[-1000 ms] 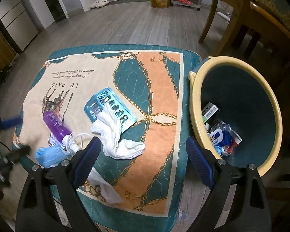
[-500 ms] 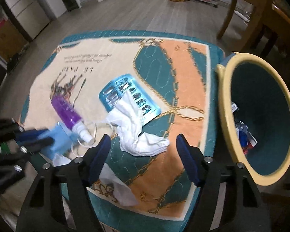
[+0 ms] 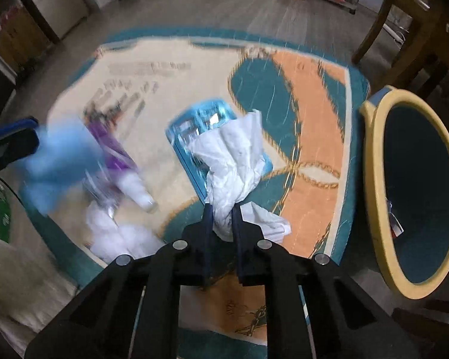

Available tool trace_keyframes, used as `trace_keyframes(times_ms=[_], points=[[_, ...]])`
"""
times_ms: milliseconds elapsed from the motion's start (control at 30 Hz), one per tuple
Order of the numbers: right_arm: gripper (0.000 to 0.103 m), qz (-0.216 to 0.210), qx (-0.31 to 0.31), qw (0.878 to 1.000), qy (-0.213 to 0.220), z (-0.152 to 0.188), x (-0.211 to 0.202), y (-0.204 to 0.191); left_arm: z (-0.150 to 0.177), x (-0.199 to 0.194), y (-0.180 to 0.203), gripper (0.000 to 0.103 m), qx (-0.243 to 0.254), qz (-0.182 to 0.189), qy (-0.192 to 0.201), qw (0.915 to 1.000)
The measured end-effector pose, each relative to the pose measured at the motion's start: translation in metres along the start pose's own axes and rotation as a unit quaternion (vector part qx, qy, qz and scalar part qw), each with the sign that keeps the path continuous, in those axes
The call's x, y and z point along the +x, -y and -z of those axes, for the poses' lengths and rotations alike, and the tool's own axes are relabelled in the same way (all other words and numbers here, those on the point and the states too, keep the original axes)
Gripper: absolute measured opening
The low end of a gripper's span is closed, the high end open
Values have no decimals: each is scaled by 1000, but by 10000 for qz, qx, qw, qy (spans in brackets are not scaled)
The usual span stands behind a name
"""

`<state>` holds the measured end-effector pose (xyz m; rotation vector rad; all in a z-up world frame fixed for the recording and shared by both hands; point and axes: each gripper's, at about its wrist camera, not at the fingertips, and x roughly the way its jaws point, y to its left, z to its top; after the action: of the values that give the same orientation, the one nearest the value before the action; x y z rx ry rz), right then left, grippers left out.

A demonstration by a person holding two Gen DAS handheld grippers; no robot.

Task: Collect trash
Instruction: 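Grasp the white tissue with the right tool while the left tool grasps the blue face mask, then carry the tissue and blue mask with both tools over the bin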

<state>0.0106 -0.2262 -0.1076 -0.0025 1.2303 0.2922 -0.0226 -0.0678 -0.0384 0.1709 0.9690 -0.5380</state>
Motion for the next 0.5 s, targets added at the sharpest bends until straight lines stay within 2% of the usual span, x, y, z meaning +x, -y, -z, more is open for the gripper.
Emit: trace_keyframes(times_ms=[133,267,333,433,500], points=[[12,-110,140,9994,302,-6,-21,6,-5,-5,-6,10,-59,-29,123,9999],[12,-181,341,9978,538,-10,-40,13,2,4,-11,11,-63,-54,-112,9999],[12,-215,389,9969,641,-12,-48,14,9,17,-13,16,12,-127,-362,9993],[12,-266,456,9961,706,-14,-51,16,22,35,-15,32,28,-176,-748,9970],[12,-261,448,9962,696,-15,-49,15,29,42,-15,49,24,-152,-945,9954]])
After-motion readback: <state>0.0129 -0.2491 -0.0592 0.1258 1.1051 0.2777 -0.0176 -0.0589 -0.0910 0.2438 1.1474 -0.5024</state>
